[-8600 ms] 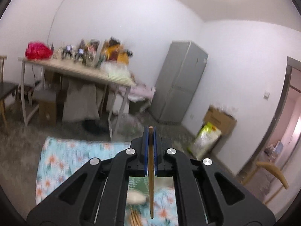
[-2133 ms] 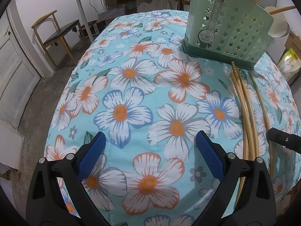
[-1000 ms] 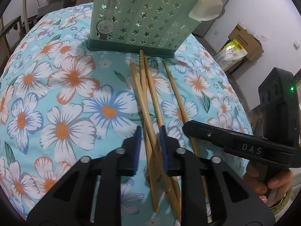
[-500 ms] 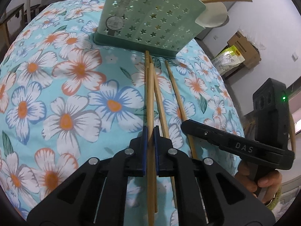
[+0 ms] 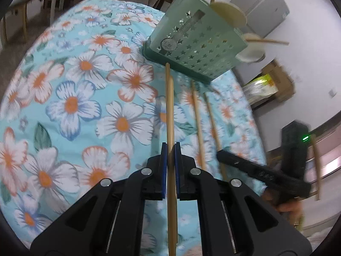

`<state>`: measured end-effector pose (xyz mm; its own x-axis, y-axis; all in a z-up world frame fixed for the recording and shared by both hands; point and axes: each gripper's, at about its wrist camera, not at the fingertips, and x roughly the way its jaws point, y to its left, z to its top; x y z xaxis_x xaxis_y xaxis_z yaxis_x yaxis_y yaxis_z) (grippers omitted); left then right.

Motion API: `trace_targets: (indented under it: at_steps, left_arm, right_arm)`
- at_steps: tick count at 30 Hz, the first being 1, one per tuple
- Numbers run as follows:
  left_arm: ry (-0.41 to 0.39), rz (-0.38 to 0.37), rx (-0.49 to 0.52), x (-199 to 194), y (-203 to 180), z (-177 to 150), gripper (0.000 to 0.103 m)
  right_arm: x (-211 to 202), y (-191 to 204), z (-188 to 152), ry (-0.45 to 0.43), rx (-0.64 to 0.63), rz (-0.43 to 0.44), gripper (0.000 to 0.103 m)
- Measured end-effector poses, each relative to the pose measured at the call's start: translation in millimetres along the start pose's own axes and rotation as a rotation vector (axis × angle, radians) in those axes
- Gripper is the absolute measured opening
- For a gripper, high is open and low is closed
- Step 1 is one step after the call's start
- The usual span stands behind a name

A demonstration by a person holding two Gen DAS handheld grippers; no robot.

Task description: Organize utensils

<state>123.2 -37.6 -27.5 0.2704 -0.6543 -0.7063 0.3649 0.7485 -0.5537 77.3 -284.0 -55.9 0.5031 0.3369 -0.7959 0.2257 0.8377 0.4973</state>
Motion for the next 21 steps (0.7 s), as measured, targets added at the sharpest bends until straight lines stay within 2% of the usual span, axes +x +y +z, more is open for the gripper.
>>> trace_targets:
  at_steps: [3, 5, 12, 14, 16, 19, 21]
  left_arm:
    - [0.038, -0.124, -0.11, 5.3, 13.3, 1.2, 0.005]
    - [0.058, -0.173, -0.163, 11.4, 17.9, -0.8, 0.005]
    - [0.031, -0.179, -0.192, 10.4, 23.9, -5.6, 0.005]
    - [0.028, -0.132, -0.186, 11.9, 26.3, -3.8, 0.005]
    - [0.005, -0.043, -0.134, 9.6, 22.7, -4.0, 0.005]
    - [-0.001, 0.153, -0.021, 8.4, 14.9, -7.7, 0.005]
    - [0.018, 0.198, 0.009, 8.4, 13.4, -13.4, 0.005]
  right_arm:
    - [1.0, -0.2, 0.5, -0.001, 0.006, 0.003, 0.007]
    - [1.7, 0.5, 1.0, -0.001, 0.002, 0.0, 0.007]
    - [2.3, 3.1, -0.2, -0.003, -0.004, -0.003, 0.007]
    - [2.2, 2.8, -0.9, -0.006, -0.004, -0.001, 0.007]
    - [0.8, 2.8, -2.2, -0.005, -0.004, -0.002, 0.007]
    - [-1.7, 5.1, -3.7, 0.002, -0.025, -0.016, 0.007]
    - [-4.7, 3.9, -7.0, 0.011, -0.026, -0.017, 0.007]
